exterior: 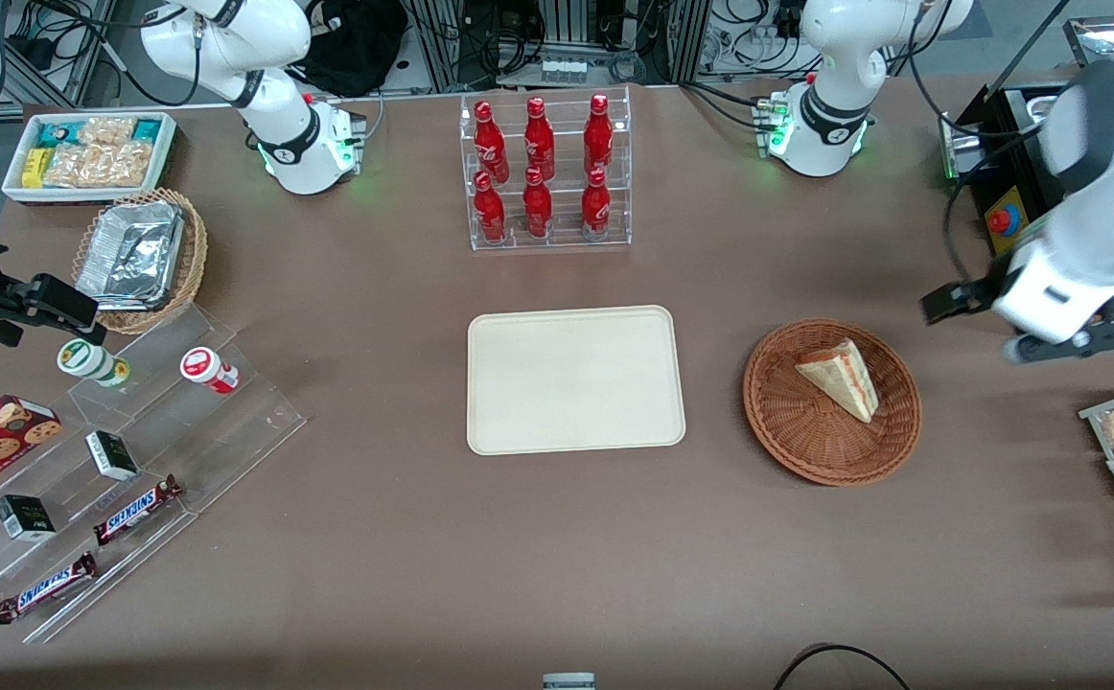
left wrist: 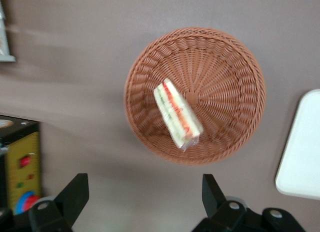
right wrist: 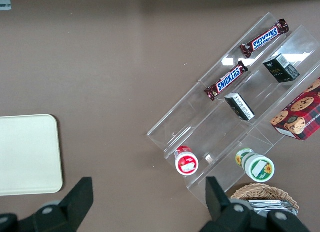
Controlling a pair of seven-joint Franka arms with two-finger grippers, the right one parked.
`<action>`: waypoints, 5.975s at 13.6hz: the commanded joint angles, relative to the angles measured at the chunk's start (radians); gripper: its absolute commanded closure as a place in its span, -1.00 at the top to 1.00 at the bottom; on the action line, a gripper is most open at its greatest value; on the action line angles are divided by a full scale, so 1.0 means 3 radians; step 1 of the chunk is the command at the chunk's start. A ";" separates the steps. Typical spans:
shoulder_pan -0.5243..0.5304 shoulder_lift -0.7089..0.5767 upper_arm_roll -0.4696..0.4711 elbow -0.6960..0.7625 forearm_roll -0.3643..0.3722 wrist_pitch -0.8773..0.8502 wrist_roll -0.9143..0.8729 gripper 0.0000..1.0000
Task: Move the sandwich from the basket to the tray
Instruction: 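Move the left gripper over the wicker basket and lower onto the sandwich, then close the left gripper on the wrapped sandwich and lift it, then carry the sandwich with the left gripper over the cream tray, then lower the sandwich onto the tray and open the left gripper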
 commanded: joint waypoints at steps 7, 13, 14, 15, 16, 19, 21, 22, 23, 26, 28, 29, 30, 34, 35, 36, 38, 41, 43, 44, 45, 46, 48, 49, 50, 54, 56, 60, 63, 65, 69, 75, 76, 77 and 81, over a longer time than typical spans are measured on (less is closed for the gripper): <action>-0.0006 -0.0284 -0.0149 -0.1273 0.0056 0.1280 -0.2112 1.00; -0.0011 -0.0043 -0.0200 -0.1416 0.0041 0.1806 -0.2287 1.00; -0.0011 0.0018 -0.0210 -0.1447 0.0041 0.1894 -0.2298 1.00; -0.0011 0.0069 -0.0211 -0.1457 0.0041 0.1945 -0.2318 1.00; -0.0011 0.0120 -0.0211 -0.1463 0.0041 0.2006 -0.2333 1.00; -0.0011 0.0279 -0.0211 -0.1534 0.0041 0.2257 -0.2369 1.00; -0.0011 0.0391 -0.0211 -0.1555 0.0041 0.2410 -0.2369 1.00; -0.0011 0.0427 -0.0205 -0.1555 0.0041 0.2456 -0.2369 1.00; -0.0006 0.0443 -0.0205 -0.1555 0.0041 0.2462 -0.2369 1.00; -0.0006 0.0468 -0.0200 -0.1534 0.0041 0.2457 -0.2390 -0.16; -0.0006 0.0468 -0.0200 -0.1534 0.0041 0.2447 -0.2415 -0.69; -0.0006 0.0458 -0.0195 -0.1524 0.0041 0.2432 -0.2415 -0.73; -0.0006 0.0433 -0.0195 -0.1519 0.0041 0.2416 -0.2410 -0.76; 0.0030 0.0132 -0.0210 -0.1209 0.0056 0.1668 -0.2339 -0.78; 0.0020 0.0106 -0.0211 -0.0939 0.0056 0.1249 -0.2273 -0.78; -0.0021 0.0131 -0.0216 -0.0577 0.0056 0.0779 -0.2247 -0.79; -0.0245 0.0334 -0.0256 0.0139 0.0051 0.0062 -0.2241 -0.79; -0.0736 0.0814 -0.0257 0.1030 0.0036 -0.0513 -0.2262 -0.79; -0.1113 0.1076 -0.0257 0.1272 0.0036 -0.0555 -0.2292 -0.79; -0.1293 0.1173 -0.0257 0.1308 0.0041 -0.0524 -0.2353 -0.79; -0.1416 0.1275 -0.0257 0.1395 0.0036 -0.0453 -0.2405 -0.80; -0.1528 0.1388 -0.0257 0.1426 0.0031 -0.0356 -0.2435 -0.79; -0.1774 0.1582 -0.0257 0.1426 0.0031 -0.0050 -0.2441 -0.79; -0.1866 0.1695 -0.0257 0.1426 0.0036 0.0129 -0.2431 -0.79; -0.1973 0.1787 -0.0257 0.1431 0.0041 0.0262 -0.2400 -0.79; -0.2122 0.1977 -0.0262 0.1421 0.0418 0.0411 -0.2380 -0.79; -0.2148 0.2023 -0.0262 0.1406 0.0430 0.0579 -0.2385 -0.79; -0.2260 0.2181 -0.0262 0.1411 0.0435 0.0932 -0.2420 -0.79; -0.2271 0.2309 -0.0262 0.1416 0.0440 0.1127 -0.2421 -0.79; -0.2271 0.2345 -0.0267 0.1416 0.0445 0.1133 -0.2420 -0.78; -0.2271 0.2340 -0.0267 0.1411 0.0440 0.1128 -0.2420 0.99; -0.2235 0.1774 -0.0262 0.1365 0.0399 0.0699 -0.2609 0.99; -0.2205 0.1600 -0.0257 0.1360 0.0399 0.0521 -0.2696 0.99; -0.2169 0.1442 -0.0251 0.1350 0.0364 0.0357 -0.2757 0.99; -0.1648 0.0751 -0.0236 0.1350 0.0088 -0.0343 -0.2743 0.99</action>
